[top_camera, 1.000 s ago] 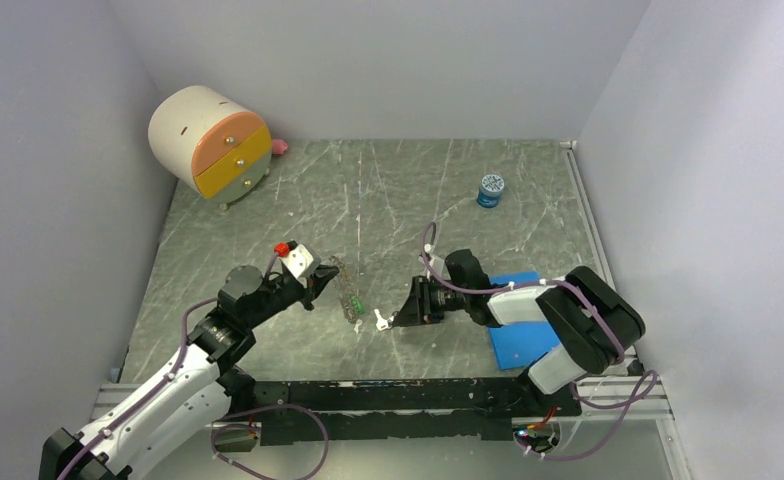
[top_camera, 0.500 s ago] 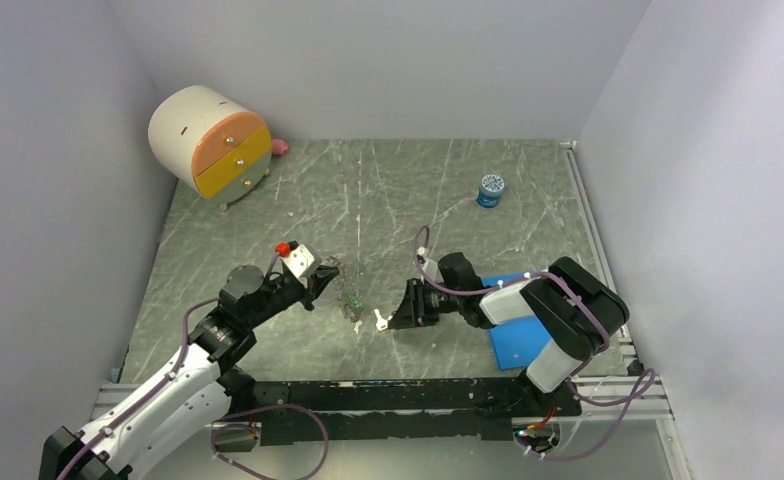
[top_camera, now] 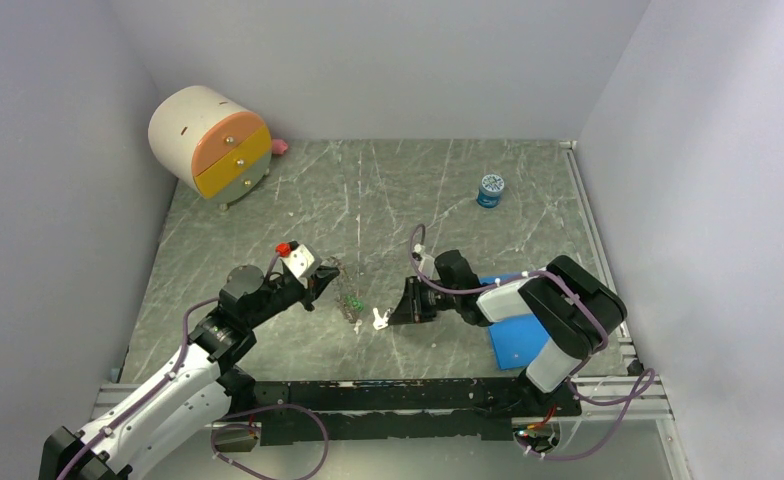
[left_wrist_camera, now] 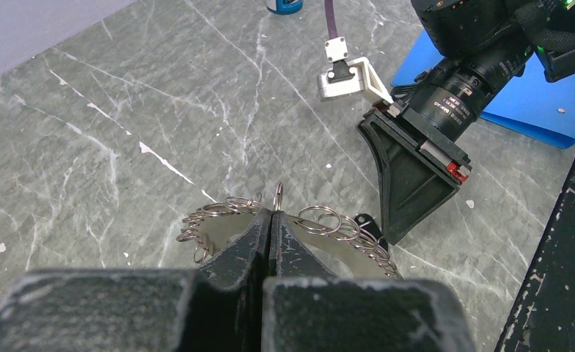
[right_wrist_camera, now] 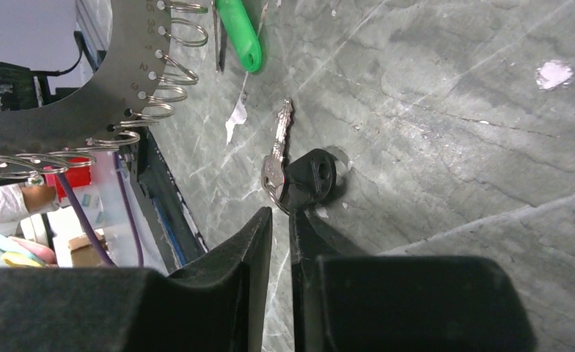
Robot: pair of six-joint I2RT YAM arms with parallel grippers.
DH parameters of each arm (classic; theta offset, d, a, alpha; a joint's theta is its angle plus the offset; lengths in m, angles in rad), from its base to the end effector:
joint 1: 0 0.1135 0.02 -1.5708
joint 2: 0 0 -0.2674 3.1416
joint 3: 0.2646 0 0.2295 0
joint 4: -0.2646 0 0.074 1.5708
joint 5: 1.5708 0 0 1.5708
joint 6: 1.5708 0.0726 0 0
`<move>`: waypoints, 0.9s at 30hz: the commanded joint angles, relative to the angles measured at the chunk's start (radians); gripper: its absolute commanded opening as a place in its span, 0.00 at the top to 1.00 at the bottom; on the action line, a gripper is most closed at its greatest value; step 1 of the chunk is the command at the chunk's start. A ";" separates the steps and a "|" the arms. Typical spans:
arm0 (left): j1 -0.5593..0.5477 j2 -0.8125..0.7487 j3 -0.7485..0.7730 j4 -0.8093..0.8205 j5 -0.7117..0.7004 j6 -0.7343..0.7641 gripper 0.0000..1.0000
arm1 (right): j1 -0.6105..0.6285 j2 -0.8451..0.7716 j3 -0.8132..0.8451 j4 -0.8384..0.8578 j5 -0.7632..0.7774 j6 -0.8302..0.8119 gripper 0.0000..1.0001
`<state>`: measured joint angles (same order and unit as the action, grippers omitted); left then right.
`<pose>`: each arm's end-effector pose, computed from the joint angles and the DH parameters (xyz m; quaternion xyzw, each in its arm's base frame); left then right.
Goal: Put the keys on the keyring
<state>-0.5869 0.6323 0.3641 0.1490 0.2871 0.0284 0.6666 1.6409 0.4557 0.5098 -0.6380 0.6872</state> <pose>0.1355 -0.1148 0.2536 0.3147 0.6768 -0.2839 0.6020 0.1941 0.2077 0.1148 -0.1269 0.8573 0.4779 0.1433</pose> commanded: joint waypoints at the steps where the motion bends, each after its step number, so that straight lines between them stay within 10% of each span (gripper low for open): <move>1: -0.002 -0.009 0.005 0.055 0.014 -0.022 0.97 | 0.013 -0.026 0.040 0.041 -0.041 -0.046 0.83; 11: -0.002 -0.015 0.000 0.050 0.012 -0.059 0.97 | 0.030 -0.077 0.083 -0.045 -0.041 -0.155 0.87; 27: -0.001 -0.007 -0.003 0.054 0.019 -0.062 0.97 | 0.107 -0.073 0.161 -0.277 0.109 -0.327 0.64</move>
<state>-0.5869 0.6323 0.3630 0.1444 0.2901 -0.0196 0.7486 1.5887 0.5793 0.2707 -0.5808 0.4145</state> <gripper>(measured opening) 0.033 0.385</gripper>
